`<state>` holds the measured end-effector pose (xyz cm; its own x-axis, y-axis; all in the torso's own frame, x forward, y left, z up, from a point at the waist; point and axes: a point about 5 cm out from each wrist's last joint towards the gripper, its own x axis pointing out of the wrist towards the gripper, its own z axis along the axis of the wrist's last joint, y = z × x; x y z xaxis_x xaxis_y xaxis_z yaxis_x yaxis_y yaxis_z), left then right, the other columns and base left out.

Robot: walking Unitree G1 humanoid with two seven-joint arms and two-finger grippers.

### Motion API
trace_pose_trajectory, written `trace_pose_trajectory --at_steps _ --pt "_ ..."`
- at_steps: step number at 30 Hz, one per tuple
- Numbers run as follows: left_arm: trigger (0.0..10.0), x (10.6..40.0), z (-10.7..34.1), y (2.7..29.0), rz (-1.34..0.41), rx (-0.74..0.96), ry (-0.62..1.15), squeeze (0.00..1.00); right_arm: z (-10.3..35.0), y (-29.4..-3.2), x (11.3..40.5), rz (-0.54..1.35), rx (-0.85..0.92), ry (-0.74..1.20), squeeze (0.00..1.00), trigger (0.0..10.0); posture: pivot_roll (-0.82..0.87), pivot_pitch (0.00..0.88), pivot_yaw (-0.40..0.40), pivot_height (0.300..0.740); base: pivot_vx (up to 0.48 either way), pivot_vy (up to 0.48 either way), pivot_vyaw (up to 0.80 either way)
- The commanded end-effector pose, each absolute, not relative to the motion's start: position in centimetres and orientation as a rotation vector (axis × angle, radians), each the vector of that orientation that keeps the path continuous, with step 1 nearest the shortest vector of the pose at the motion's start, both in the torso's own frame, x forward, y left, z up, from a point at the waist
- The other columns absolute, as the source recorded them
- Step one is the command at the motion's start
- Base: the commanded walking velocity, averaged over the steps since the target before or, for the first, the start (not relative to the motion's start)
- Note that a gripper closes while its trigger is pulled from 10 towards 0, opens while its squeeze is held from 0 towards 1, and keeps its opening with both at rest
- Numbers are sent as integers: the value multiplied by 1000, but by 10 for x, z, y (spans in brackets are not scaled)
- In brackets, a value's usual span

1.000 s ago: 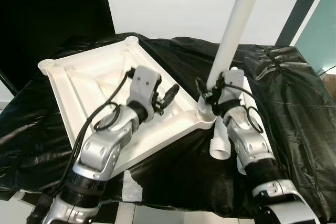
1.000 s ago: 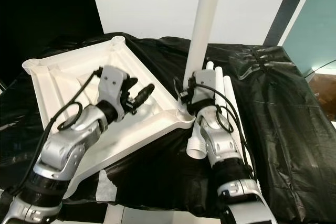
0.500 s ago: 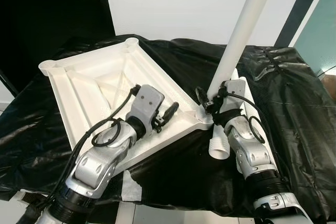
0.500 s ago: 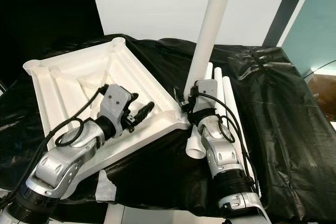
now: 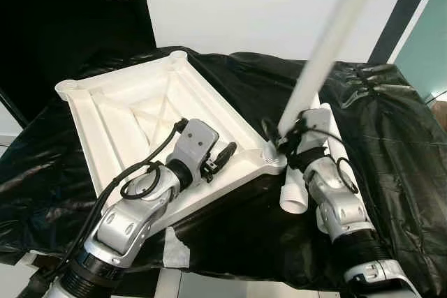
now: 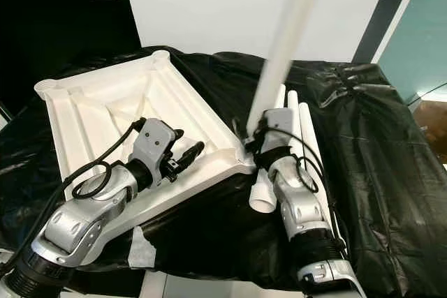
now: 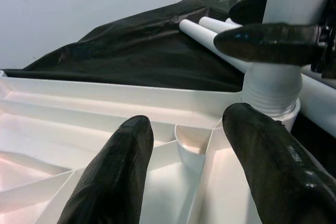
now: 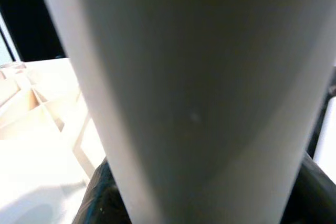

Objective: Building children table

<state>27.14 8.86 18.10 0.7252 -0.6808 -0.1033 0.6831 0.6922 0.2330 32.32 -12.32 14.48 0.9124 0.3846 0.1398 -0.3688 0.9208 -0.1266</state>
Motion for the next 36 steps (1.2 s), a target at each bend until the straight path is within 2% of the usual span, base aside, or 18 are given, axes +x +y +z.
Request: trace_pose_trajectory --at_steps 1,11,17,22,26,31,36 --pt "10000 263 185 81 -963 278 5 0 113 -126 316 412 -125 -26 0 10000 15 7 -14 740 0 0 0" --pt "10000 263 187 83 -956 283 -2 0 94 -124 306 465 -153 16 0 10000 21 11 -10 740 0 0 0" --pt "10000 264 189 83 -960 284 -8 0 97 -129 312 419 38 57 0 10000 18 7 -5 740 0 0 0" --pt "10000 264 190 82 -961 285 -13 0 103 -135 320 402 105 92 0 10000 16 3 -8 740 0 0 0" --pt "10000 264 191 81 -961 286 -15 0 102 -135 322 404 121 115 0 10000 17 0 -11 740 0 0 0" --pt "10000 264 192 81 -959 281 -19 0 101 -134 325 426 59 143 0 10000 21 0 -17 740 0 0 0" --pt "10000 263 192 82 -955 283 -21 0 95 -135 325 415 114 203 0 10000 23 0 -21 740 0 0 0"
